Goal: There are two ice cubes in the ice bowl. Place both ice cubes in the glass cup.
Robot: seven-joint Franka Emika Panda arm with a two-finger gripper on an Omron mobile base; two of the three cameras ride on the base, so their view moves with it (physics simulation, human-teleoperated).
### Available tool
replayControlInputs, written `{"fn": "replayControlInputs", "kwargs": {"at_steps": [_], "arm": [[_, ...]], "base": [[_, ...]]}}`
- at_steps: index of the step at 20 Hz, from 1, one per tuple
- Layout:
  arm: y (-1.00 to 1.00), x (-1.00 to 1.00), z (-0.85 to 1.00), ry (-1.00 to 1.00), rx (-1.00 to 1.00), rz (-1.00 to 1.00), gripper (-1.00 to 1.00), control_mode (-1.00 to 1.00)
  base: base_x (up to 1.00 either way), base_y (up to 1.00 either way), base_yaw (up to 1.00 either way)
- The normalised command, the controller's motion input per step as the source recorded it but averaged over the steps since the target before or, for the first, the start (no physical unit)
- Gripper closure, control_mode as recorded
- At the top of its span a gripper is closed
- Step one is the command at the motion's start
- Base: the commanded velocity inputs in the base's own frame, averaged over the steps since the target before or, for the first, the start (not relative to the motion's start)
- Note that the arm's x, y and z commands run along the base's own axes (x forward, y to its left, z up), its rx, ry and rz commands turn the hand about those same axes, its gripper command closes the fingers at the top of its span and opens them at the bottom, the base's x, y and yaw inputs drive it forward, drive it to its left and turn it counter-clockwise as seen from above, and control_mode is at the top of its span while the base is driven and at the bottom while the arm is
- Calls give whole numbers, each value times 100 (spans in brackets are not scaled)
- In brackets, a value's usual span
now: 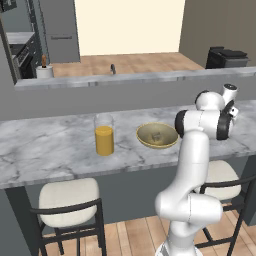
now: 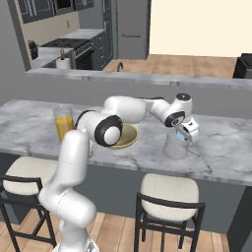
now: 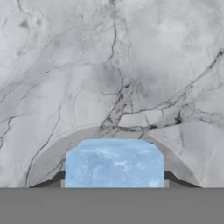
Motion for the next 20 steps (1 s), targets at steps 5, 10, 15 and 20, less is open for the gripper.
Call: {"fn": "replayControlInputs", "kwargs": {"at_steps": [5, 10, 15, 20], "arm": [[0, 0, 36, -9, 0, 0, -100, -100], [0, 0, 76, -13, 0, 0, -100, -100], [25, -34, 40, -3, 0, 0, -100, -100], [96, -83, 0, 0, 0, 1, -100, -100]], "base": [[0, 0, 0], [0, 0, 0], [0, 0, 0], [0, 0, 0]]}}
